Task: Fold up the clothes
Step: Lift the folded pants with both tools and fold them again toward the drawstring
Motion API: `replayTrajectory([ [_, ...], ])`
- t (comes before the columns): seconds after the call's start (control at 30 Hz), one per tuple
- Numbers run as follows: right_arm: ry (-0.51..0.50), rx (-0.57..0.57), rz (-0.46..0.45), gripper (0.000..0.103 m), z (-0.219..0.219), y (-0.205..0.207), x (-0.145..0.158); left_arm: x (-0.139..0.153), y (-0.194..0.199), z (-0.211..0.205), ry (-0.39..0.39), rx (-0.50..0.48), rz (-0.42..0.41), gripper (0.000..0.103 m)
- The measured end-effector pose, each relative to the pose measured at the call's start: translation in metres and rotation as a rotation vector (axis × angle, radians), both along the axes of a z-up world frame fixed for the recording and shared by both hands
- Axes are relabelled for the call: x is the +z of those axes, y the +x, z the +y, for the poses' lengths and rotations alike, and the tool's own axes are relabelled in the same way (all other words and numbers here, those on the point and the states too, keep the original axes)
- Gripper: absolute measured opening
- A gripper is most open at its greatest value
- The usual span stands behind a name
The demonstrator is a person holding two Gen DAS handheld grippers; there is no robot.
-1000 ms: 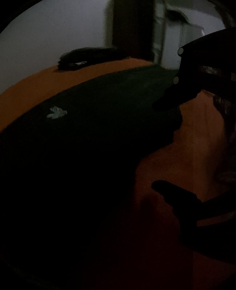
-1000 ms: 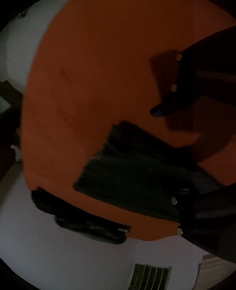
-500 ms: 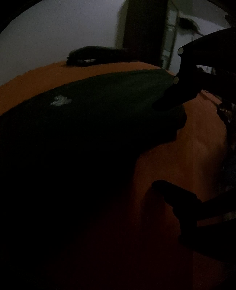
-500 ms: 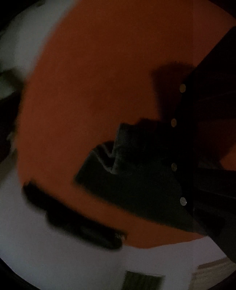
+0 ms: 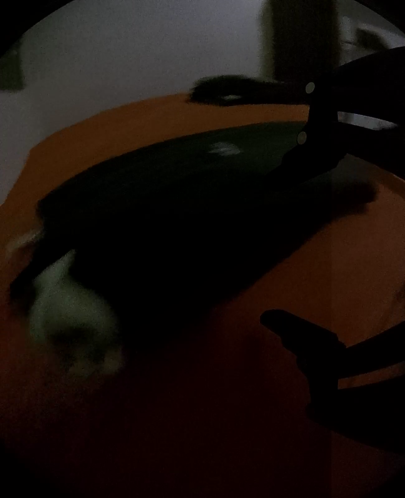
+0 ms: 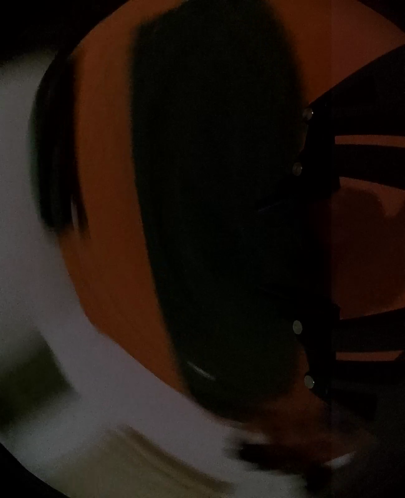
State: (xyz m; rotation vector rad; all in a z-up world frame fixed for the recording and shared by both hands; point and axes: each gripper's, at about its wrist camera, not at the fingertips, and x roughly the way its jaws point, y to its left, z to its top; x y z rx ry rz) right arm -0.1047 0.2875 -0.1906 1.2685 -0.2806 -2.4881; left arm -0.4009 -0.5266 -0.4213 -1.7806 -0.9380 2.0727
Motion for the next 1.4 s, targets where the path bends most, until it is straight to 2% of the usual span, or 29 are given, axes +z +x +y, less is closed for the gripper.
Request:
replayTrajectory([
  [0.07, 0.085, 0.187, 0.026, 0.046, -0.071, 0.008, -0.004, -0.002, -0.016, -0.011, 0.021, 0.042, 0.012, 0.079],
  [0.23, 0.0, 0.502, -0.028, 0.046, -0.19, 0.009, -0.032, -0.015, -0.04, 0.007, 0.019, 0.03, 0.014, 0.079],
  [0.27, -0.037, 0.493, -0.062, 0.046, -0.196, 0.004, -0.04, -0.018, -0.043, 0.012, -0.001, 0.029, 0.006, 0.079],
  [0.33, -0.114, 0.449, -0.128, 0.046, -0.201, 0.021, -0.054, -0.025, -0.048, 0.018, -0.044, 0.045, -0.02, 0.079],
  [0.43, -0.168, 0.396, -0.13, 0.046, -0.204, 0.023, -0.061, -0.027, -0.056, 0.021, -0.079, 0.091, -0.025, 0.079],
  [0.47, -0.161, 0.387, -0.101, 0.046, -0.204, 0.025, -0.059, -0.026, -0.057, 0.022, -0.089, 0.107, -0.006, 0.072],
  [0.5, -0.154, 0.379, -0.072, 0.045, -0.204, 0.027, -0.057, -0.024, -0.056, 0.021, -0.092, 0.114, 0.015, 0.049],
  [0.53, -0.147, 0.37, -0.043, 0.043, -0.203, 0.029, -0.055, -0.023, -0.056, 0.021, -0.094, 0.122, 0.035, 0.043],
  [0.57, -0.141, 0.361, -0.014, 0.034, -0.203, 0.031, -0.053, -0.023, -0.054, 0.017, -0.082, 0.134, 0.039, 0.032],
  [0.6, -0.134, 0.352, 0.014, 0.017, -0.203, 0.033, -0.051, -0.023, -0.052, 0.013, -0.066, 0.147, 0.043, 0.022],
  [0.63, -0.127, 0.343, 0.043, 0.009, -0.203, 0.035, -0.049, -0.024, -0.048, 0.006, -0.024, 0.167, 0.039, 0.02],
  [0.7, -0.116, 0.329, 0.092, 0.005, -0.202, 0.039, -0.046, -0.027, -0.04, -0.009, 0.063, 0.207, 0.031, 0.014],
  [0.8, -0.17, 0.344, 0.116, 0.005, -0.196, 0.052, -0.037, -0.022, -0.026, -0.025, 0.197, 0.228, 0.021, 0.013],
  [0.83, -0.208, 0.346, 0.116, 0.004, -0.191, 0.055, -0.033, -0.018, -0.018, -0.028, 0.214, 0.214, 0.027, 0.013],
  [0.87, -0.256, 0.347, 0.101, 0.004, -0.187, 0.056, -0.03, -0.017, -0.019, -0.03, 0.198, 0.17, 0.044, 0.013],
  [0.9, -0.296, 0.347, 0.078, 0.004, -0.185, 0.056, -0.03, -0.018, -0.02, -0.031, 0.183, 0.126, 0.059, 0.013],
  [0.97, -0.309, 0.346, -0.01, 0.003, -0.183, 0.056, -0.05, -0.039, -0.027, -0.033, 0.191, 0.081, 0.018, 0.015],
  [1.03, -0.305, 0.34, -0.113, 0.003, -0.184, 0.055, -0.074, -0.056, -0.028, -0.042, 0.264, 0.097, -0.029, 0.02],
  [1.1, -0.313, 0.349, -0.098, 0.003, -0.181, 0.059, -0.069, -0.063, -0.027, -0.049, 0.329, 0.103, -0.04, 0.026],
  [1.2, -0.269, 0.372, -0.087, 0.003, -0.184, 0.059, -0.067, -0.058, -0.029, -0.054, 0.312, 0.073, -0.018, 0.035],
  [1.33, -0.2, 0.401, -0.093, 0.003, -0.189, 0.059, -0.07, -0.059, -0.04, -0.048, 0.268, 0.067, -0.013, 0.037],
  [1.4, -0.194, 0.408, -0.163, 0.002, -0.185, 0.059, -0.077, -0.061, -0.041, -0.046, 0.219, 0.084, -0.025, 0.036],
])
